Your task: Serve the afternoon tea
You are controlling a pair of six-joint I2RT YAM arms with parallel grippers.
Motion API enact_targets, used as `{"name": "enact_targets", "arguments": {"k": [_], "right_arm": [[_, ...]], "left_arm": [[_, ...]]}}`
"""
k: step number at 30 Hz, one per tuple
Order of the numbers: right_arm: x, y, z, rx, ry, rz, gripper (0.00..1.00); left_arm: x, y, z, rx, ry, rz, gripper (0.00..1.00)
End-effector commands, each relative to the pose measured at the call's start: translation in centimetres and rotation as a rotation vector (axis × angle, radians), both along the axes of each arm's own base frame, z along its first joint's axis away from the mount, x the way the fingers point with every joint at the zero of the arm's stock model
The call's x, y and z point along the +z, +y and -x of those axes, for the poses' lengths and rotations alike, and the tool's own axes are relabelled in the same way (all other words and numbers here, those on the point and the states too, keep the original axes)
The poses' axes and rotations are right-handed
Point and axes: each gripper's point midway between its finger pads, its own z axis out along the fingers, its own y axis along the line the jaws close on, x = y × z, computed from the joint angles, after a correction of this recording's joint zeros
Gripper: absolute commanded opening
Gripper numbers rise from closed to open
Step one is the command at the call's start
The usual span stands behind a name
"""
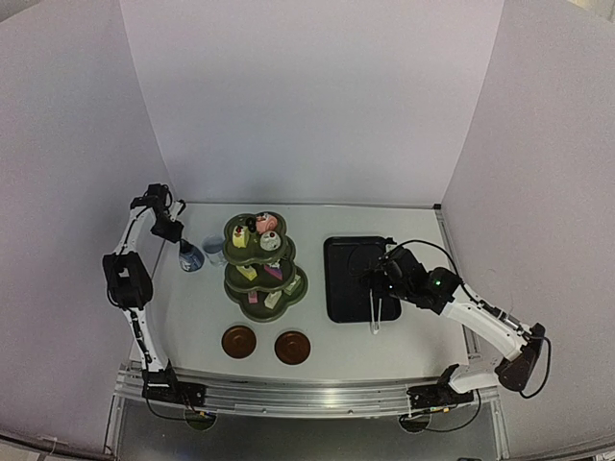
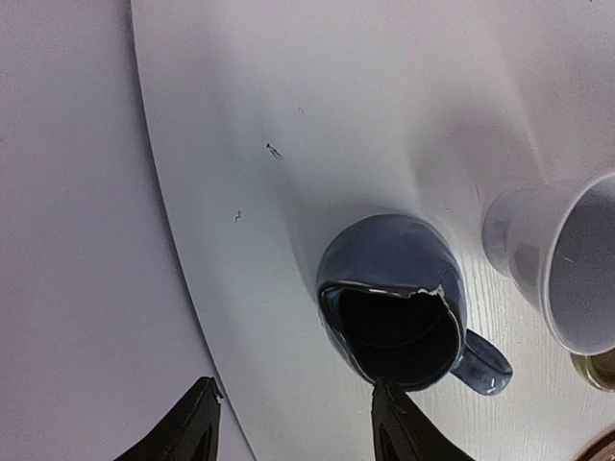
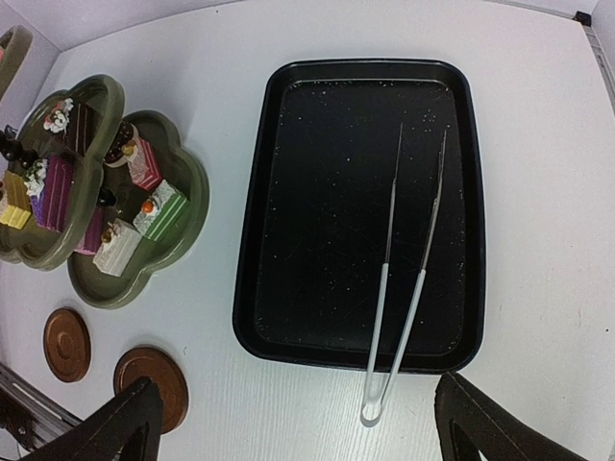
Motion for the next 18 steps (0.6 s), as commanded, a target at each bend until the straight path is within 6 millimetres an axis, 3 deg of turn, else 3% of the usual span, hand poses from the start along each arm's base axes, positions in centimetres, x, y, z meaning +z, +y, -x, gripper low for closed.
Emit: {"name": "enact_targets", "arguments": {"k": [1,7,18], "right_arm": [[0.4,0.3,0.1,-0.001,0.004,-0.018,0.96],[0.3,0.4,0.1,0.003,0.006,-0.014,0.96],[-0.2,0.5,0.0,0.006,0.015,-0.004,0.96]], "left_arm": [[-0.4,0.2,-1.4,0.103,-0.017,0.036,0.54],[-2.6,-0.1,-1.0,0.158,0.027,0.072,0.47],[-4.9,-1.1,0.6,0.196,0.076,0.136,0.31]]}}
